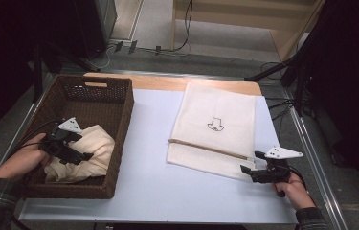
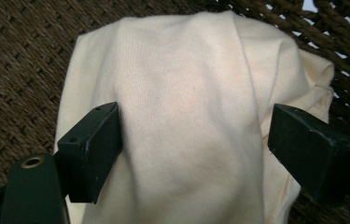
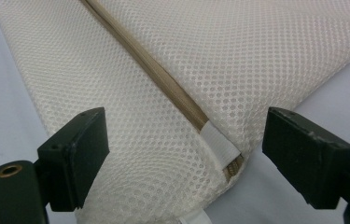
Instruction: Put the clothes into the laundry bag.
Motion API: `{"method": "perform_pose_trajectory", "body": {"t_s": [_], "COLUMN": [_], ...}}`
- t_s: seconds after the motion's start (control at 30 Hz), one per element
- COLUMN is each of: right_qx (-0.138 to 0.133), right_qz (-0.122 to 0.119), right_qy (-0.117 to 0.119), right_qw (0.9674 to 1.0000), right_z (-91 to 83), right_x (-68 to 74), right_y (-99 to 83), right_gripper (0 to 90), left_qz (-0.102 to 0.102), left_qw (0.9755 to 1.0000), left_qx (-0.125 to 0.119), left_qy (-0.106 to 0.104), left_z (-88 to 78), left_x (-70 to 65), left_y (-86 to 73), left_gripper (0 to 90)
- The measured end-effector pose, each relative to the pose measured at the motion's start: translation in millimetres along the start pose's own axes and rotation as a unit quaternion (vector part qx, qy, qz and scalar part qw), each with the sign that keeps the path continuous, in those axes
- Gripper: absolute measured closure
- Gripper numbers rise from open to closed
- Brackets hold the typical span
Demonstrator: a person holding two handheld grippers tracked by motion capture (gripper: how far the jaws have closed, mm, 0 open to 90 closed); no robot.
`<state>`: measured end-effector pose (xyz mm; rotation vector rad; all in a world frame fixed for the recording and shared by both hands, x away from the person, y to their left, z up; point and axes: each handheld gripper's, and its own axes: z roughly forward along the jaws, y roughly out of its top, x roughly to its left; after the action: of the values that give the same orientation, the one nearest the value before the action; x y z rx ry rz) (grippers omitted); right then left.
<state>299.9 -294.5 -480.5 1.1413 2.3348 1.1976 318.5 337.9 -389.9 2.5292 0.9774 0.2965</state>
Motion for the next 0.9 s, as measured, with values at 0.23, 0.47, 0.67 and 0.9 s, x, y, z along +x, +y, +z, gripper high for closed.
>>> {"method": "perform_pose_trajectory", "body": {"t_s": [0.23,0.47,0.67,0.9], "right_qx": [0.003,0.007,0.010,0.013], "right_qz": [-0.002,-0.003,-0.006,-0.005], "right_qy": [-0.001,0.000,0.001,0.002], "right_qw": [1.0000,1.0000,0.9999,0.9999], "right_z": [0.2,1.2,2.1,2.9], "right_x": [-0.8,-0.8,-0.9,-1.0], "right_y": [-1.5,-2.3,-2.6,-3.5], "right_gripper": [15.1,15.1,15.1,15.1], "left_qz": [-0.027,0.003,0.015,0.008], "left_qw": [0.9994,0.9992,0.9953,0.9928], "left_qx": [0.012,0.041,0.096,0.119], "left_qy": [-0.018,-0.003,-0.002,0.008], "left_z": [4.8,11.7,22.4,33.3], "left_x": [10.3,4.0,0.7,2.9], "left_y": [-2.4,-4.2,-8.1,-12.2], "left_gripper": [23.4,15.3,3.5,0.0]}}
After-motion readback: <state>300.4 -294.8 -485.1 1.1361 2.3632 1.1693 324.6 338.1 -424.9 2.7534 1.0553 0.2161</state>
